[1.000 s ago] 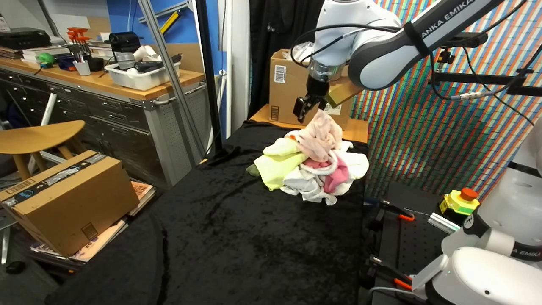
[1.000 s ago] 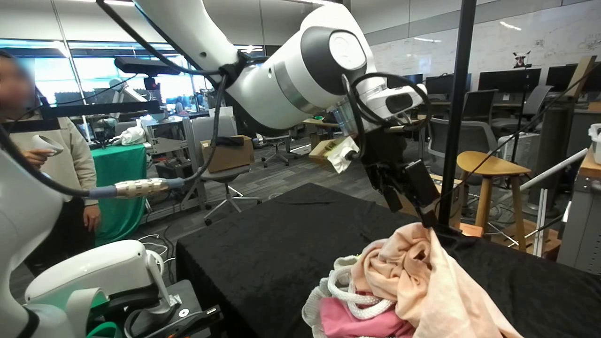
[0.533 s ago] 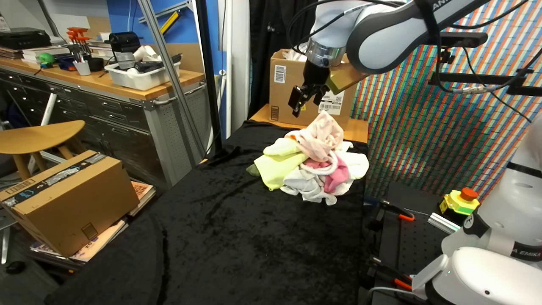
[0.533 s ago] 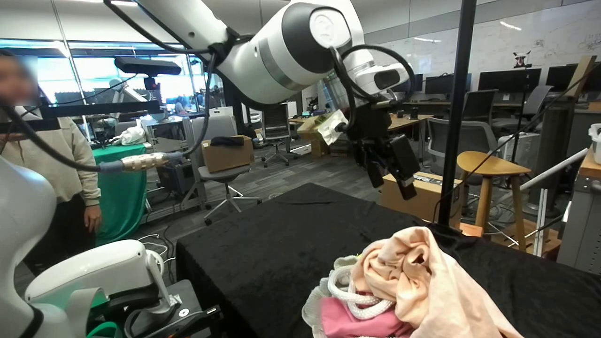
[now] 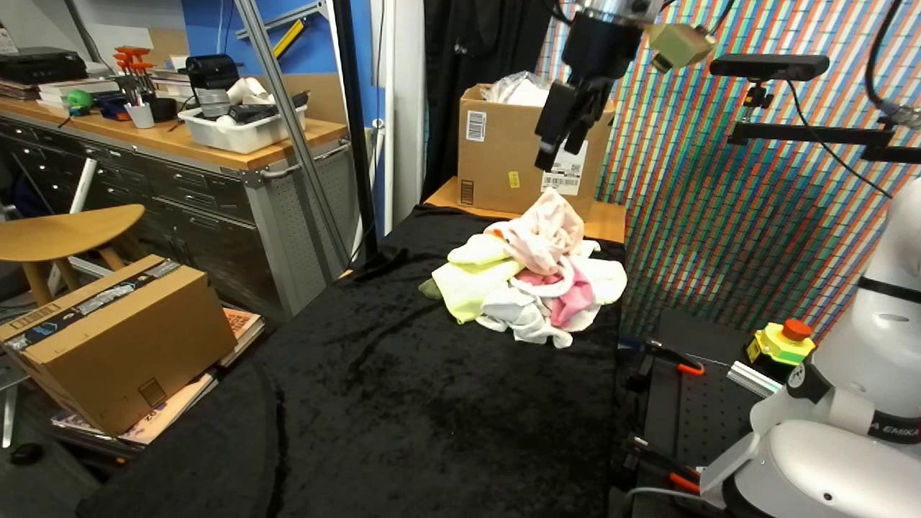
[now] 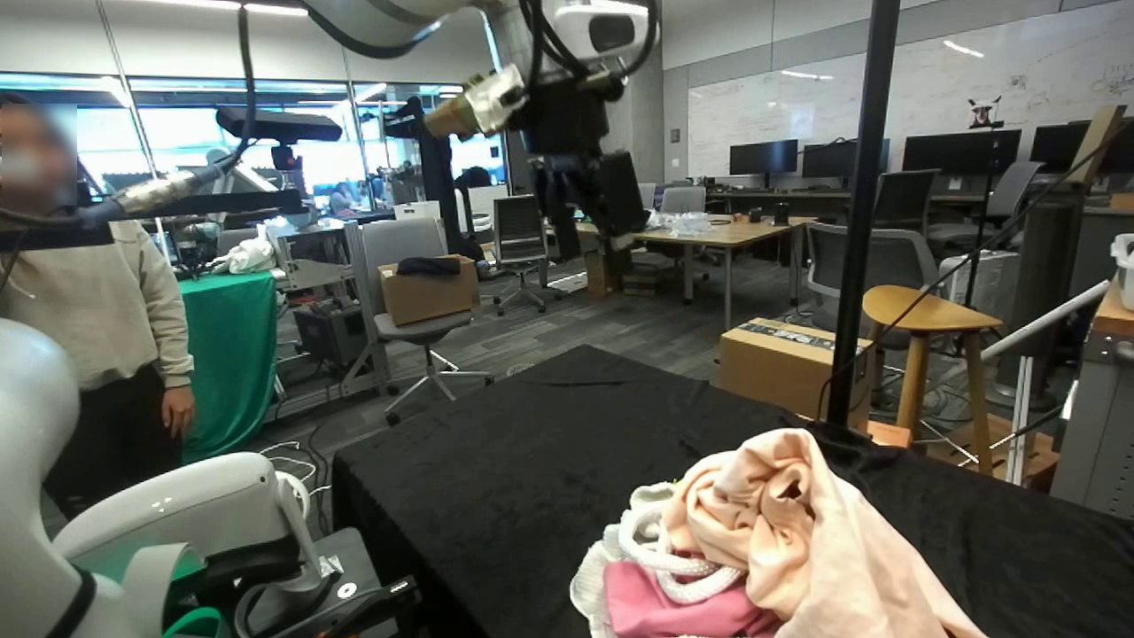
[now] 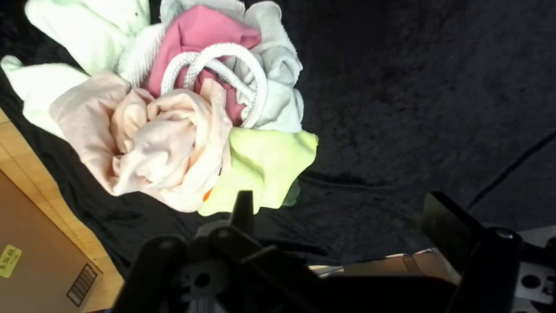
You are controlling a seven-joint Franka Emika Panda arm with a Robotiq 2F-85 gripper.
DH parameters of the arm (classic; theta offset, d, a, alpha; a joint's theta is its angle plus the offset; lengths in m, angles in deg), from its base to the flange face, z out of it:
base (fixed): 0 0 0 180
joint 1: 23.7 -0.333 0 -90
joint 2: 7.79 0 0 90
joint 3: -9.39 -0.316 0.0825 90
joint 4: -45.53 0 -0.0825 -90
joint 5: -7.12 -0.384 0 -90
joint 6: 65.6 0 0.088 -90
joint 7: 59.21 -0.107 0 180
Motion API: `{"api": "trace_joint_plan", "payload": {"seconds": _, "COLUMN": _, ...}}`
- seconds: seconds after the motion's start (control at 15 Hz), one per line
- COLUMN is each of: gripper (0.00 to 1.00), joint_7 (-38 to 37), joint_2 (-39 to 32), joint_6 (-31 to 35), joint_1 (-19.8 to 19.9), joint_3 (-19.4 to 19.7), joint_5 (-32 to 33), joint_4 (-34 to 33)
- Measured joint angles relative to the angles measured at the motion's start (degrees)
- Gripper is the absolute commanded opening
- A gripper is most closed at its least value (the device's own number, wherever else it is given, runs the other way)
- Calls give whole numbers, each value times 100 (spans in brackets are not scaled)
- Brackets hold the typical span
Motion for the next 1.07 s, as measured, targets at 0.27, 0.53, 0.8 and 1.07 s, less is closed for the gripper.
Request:
{"api": "trace_joint_plan", "payload": {"seconds": 0.27, "gripper": 100, "joint_7": 145, "joint_2": 941, "joint_6": -737, "joint_1": -115, "joint_3": -1, "joint_5": -35, "joint_4": 56}}
{"api": "trace_joint_plan", "payload": {"seconds": 0.53, "gripper": 100, "joint_7": 238, "joint_2": 1534, "joint_6": -817, "joint_1": -133, "joint_3": -3, "joint_5": -35, "joint_4": 268}}
{"api": "trace_joint_plan", "payload": {"seconds": 0.8, "gripper": 100, "joint_7": 282, "joint_2": 1962, "joint_6": -594, "joint_1": -133, "joint_3": -4, "joint_5": -34, "joint_4": 571}}
{"api": "trace_joint_plan", "payload": {"seconds": 1.07, "gripper": 100, "joint_7": 282, "joint_2": 2144, "joint_6": -329, "joint_1": -131, "joint_3": 2, "joint_5": -34, "joint_4": 832}}
